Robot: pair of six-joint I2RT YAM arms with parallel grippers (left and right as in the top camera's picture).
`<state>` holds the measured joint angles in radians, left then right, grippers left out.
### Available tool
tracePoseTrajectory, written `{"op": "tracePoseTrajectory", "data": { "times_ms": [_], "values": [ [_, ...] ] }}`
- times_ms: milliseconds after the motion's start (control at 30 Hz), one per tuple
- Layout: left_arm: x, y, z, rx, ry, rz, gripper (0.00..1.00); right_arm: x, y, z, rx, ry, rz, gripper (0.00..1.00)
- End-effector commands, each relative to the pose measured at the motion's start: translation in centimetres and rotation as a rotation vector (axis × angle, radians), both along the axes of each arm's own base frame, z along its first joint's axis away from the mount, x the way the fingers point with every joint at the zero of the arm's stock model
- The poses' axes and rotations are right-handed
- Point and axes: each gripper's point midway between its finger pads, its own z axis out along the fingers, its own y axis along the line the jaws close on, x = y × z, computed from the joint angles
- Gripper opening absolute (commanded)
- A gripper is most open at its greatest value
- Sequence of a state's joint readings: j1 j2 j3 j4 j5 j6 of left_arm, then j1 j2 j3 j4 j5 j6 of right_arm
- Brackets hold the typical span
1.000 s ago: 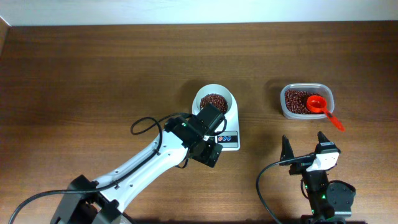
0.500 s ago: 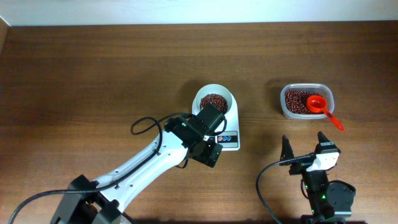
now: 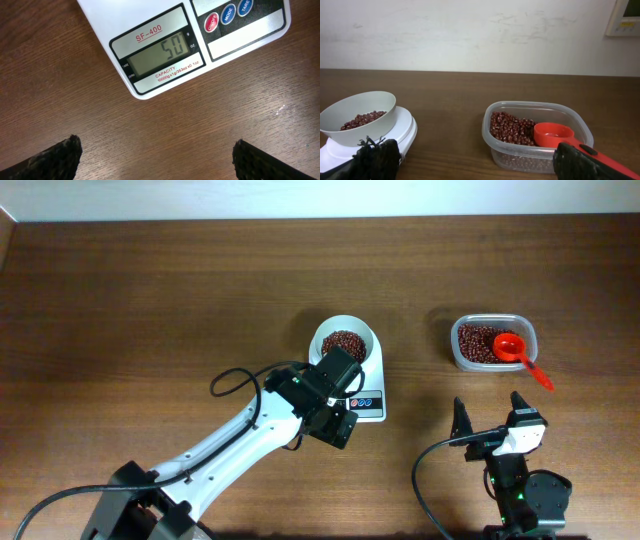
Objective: Scoop item into bowl and weigh 50g on scale
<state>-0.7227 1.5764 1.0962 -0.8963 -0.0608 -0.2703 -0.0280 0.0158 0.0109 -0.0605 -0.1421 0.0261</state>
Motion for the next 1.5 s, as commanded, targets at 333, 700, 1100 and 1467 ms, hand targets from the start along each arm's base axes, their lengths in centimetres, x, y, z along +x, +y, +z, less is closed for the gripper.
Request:
{"op": "tracePoseTrajectory", "data": {
  "times_ms": [333,700,1100,1467],
  "values": [
    [0.1,0.2,0.6,0.001,-0.026,-0.001,0.94,0.0,0.0,-0.1,0.004,0.000,-0.003,0.99],
    [5.6,1.3,9.2,-0.033,-0.448,-0.114,0.99,0.0,0.0,-0.1,0.004,0.000,-0.003,0.99],
    [0.5,6.7,9.3,-0.301,-0.714,-0.029,0.99,0.0,0.0,-0.1,0.004,0.000,-0.003,0.99],
    [-3.4,6.5,10.5,-0.643,-1.091,-0.103,0.99,0.0,0.0,-0.1,0.004,0.000,-0.003,0.99]
  ]
}}
